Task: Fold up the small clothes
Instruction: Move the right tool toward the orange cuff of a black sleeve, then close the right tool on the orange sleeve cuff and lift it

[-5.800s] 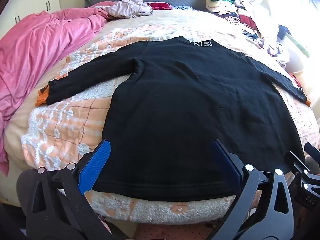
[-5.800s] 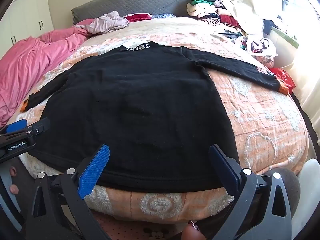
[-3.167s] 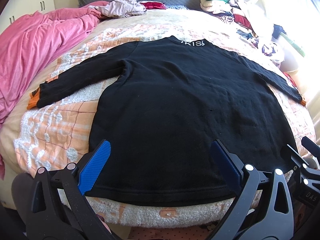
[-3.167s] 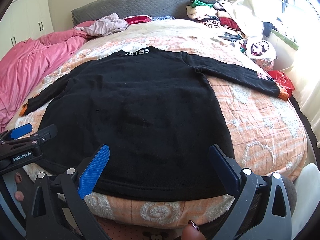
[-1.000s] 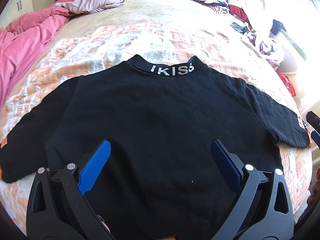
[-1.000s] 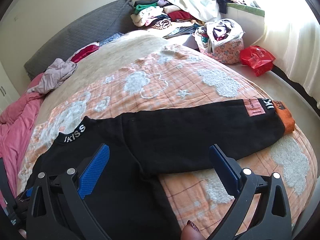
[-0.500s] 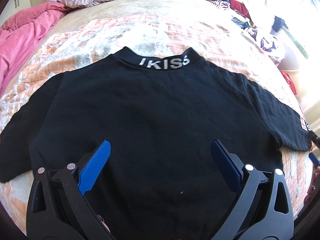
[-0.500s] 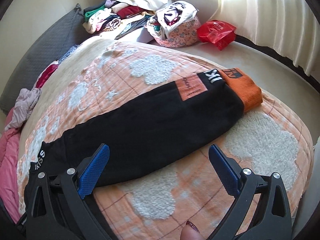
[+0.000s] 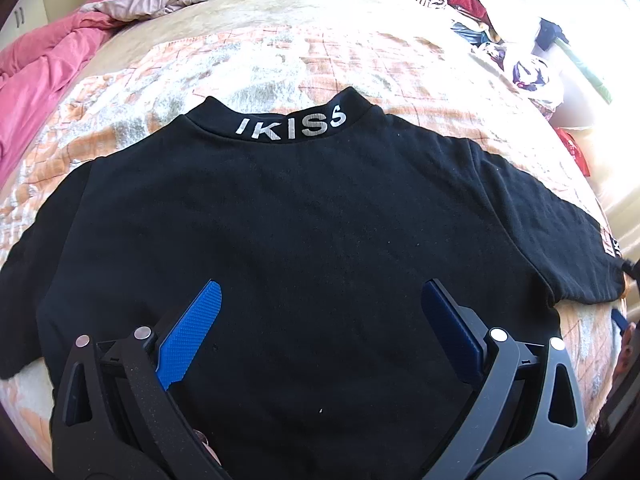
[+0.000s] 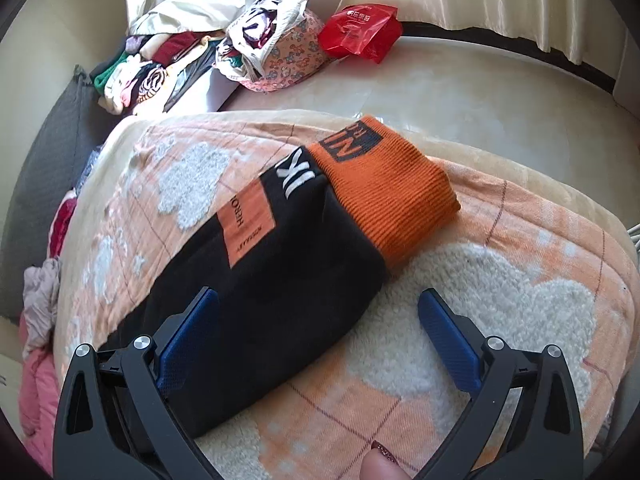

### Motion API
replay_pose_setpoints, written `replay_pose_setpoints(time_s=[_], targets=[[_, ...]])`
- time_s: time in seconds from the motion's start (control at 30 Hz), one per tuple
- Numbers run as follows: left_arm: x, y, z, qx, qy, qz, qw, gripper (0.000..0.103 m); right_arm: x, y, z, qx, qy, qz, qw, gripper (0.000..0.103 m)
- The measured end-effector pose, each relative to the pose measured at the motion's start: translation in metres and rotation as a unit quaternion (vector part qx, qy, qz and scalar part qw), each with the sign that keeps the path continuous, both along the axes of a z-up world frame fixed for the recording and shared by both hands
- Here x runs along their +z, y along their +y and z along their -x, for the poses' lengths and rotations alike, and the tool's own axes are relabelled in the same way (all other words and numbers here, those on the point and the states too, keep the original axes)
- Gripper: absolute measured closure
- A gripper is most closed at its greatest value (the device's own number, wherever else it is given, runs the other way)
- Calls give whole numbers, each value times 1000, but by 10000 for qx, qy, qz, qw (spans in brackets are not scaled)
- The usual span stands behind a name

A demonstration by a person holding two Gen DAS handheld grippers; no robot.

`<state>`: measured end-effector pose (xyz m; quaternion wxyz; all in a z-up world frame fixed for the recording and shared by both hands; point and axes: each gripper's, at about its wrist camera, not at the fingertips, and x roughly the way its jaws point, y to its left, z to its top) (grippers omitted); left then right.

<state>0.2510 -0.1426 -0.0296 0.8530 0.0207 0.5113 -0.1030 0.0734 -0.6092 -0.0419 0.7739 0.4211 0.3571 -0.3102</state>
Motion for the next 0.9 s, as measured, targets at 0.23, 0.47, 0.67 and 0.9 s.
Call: replay_pose_setpoints(time_s=[0.23, 0.47, 0.67, 0.9], targets=[[1, 3, 0, 57, 42, -5, 10000, 9, -4, -8, -14, -56, -372, 206, 9991, 6], [10, 12, -7, 115, 11, 120, 9999, 9, -1, -13, -22, -83, -651, 282, 9974, 49], [9, 21, -12, 218, 94, 340, 9991, 9, 15, -5, -24, 198, -1339, 29, 9908, 80], [16, 38, -10, 377, 49, 559, 9977, 9, 70, 52, -39, 1186, -1916, 613, 9724, 81]])
